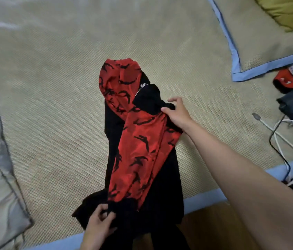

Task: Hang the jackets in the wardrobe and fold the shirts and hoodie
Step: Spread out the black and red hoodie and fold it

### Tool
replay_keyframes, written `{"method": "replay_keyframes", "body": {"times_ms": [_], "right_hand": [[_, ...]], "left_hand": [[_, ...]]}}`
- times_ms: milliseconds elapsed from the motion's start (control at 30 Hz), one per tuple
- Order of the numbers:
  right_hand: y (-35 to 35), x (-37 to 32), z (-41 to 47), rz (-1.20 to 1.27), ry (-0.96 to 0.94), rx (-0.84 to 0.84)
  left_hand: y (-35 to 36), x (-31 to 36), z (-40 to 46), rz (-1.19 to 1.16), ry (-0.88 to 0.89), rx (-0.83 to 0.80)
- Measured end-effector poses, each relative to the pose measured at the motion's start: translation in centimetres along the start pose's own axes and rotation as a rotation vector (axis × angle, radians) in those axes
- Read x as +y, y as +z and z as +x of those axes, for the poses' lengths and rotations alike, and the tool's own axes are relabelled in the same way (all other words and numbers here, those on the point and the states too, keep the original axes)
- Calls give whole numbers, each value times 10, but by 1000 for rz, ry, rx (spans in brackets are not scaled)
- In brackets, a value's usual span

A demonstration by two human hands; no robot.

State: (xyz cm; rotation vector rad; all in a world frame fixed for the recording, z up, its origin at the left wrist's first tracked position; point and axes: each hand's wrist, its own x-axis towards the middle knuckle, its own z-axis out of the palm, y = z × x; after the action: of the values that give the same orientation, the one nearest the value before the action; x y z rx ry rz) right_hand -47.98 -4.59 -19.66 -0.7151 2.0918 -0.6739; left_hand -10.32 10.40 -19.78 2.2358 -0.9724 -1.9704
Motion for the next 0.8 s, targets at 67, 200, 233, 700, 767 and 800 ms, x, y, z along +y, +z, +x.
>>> {"method": "replay_keyframes", "body": {"times_ms": [67, 200, 233, 700, 767, 800], "right_hand": [[6, 0, 0, -68, -18, -59], [5, 11, 1, 29, 111, -98], [3, 12, 2, 101, 163, -100], [-12, 0, 55, 74, 240, -570], [-6, -3, 61, 50, 266, -667], [-3, -7, 64, 40, 264, -681]], "left_hand": [[4, -20, 14, 141, 45, 38], [-4, -1, 27, 569, 115, -73], [-8, 9, 26, 641, 139, -65], [-5, 286, 170, -212, 458, -182], [15, 314, 180, -214, 468, -292], [22, 322, 182, -170, 459, -305]]}}
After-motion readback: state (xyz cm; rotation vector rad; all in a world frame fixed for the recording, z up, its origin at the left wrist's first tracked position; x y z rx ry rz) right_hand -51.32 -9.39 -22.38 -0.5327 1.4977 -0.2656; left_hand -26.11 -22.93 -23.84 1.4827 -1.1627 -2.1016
